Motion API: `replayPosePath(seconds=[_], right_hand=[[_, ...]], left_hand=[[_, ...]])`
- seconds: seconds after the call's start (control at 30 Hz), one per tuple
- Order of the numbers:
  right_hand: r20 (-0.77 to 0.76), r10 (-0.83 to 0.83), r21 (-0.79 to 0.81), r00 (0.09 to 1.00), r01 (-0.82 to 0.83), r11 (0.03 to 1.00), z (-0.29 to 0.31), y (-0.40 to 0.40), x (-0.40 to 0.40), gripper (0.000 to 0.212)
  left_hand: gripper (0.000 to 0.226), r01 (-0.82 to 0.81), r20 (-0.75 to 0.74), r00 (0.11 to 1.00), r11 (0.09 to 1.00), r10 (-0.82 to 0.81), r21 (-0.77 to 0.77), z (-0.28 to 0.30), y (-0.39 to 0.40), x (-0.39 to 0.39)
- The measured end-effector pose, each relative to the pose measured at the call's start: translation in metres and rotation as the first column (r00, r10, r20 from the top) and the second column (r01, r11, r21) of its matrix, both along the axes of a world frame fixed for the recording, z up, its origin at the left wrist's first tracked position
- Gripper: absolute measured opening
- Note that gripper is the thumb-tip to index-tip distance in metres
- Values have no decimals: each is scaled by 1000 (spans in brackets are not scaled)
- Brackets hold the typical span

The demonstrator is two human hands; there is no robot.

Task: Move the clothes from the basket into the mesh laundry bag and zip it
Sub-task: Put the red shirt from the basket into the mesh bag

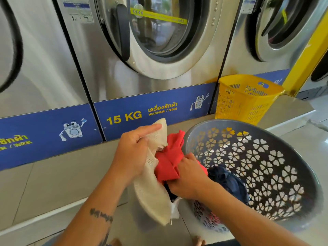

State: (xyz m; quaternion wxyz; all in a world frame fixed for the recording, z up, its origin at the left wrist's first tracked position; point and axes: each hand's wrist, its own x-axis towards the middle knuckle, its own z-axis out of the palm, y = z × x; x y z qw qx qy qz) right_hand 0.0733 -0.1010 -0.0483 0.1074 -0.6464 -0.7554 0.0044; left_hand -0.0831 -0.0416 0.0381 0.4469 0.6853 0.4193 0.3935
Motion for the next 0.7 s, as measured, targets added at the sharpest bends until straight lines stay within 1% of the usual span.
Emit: replayPosePath(seconds=[0.03,0.07,0.1,0.13,0.17,0.2,0.23,0.27,0.3,0.33,0.37,0.4,0.43,0.47,0.5,0.53,0.57,0.6,0.63,0.67,0.7], right_hand=[[139,8,41,990,-14,999,-7,5,-7,25],[261,7,24,965,-13,1000,-9,9,-15,22],[332,22,-21,943,-16,1000,-10,12,-21,15],[347,42,-82,937,-14,997,-8,14,-24,11],[325,61,-154,944,-11,988,-4,16,-23,12],[253,64,-214,965,-8,977,3,17,-17,11],[113,49,-261,992,-18,965,10,15,-11,9],[-58,17,-274,998,-32,961,16,11,-3,9],[-204,-30,-239,979,-20,971,21,8,6,14],[-299,-58,-175,953,5,984,25,5,14,22],[-335,-79,-109,939,44,993,28,1,21,34],[-332,-116,-87,936,92,992,28,-2,29,50],[-302,-185,-146,935,146,978,29,-5,36,71],[-259,-274,-277,926,200,940,27,-7,44,91],[-207,-348,-423,914,237,875,24,-9,50,106],[-188,-397,-548,898,240,801,20,-10,56,113],[-216,-443,-644,870,214,735,17,-12,60,109],[-291,-487,-701,823,163,694,15,-15,63,95],[-355,-520,-716,777,132,686,14,-16,65,76],[-387,-522,-691,760,136,710,13,-17,66,59],[-387,-507,-649,770,163,743,13,-16,67,46]], left_hand=[[55,23,5,1000,1000,-23,-5,0,-2,0],[55,36,1,999,999,-36,-6,0,-4,1],[55,33,-10,999,999,-33,-5,-1,-6,1],[54,9,-25,1000,1000,-10,-5,-2,-6,1],[54,-32,-36,999,999,31,-5,-3,-5,0],[54,-80,-45,996,997,79,-8,-4,-2,-1],[54,-121,-56,991,993,120,-13,-3,1,-3],[54,-146,-65,987,989,145,-18,-3,4,-5],[54,-151,-67,986,988,150,-17,-2,5,-7],[54,-146,-60,988,989,145,-17,-1,5,-9],[54,-138,-54,989,990,138,-13,0,5,-10],[54,-133,-65,989,991,133,0,0,5,-10],[54,-130,-85,988,991,131,11,1,5,-10],[54,-132,-98,986,991,133,12,0,4,-9],[53,-132,-101,986,991,132,3,0,4,-8],[51,-127,-101,987,992,126,-5,0,3,-7],[50,-121,-103,987,993,120,-3,-1,3,-6],[49,-115,-108,987,993,116,8,-3,3,-5],[48,-107,-120,987,994,109,26,-3,3,-5],[47,-96,-135,986,994,102,45,-3,2,-5],[47,-84,-150,984,995,92,62,-3,1,-5]])
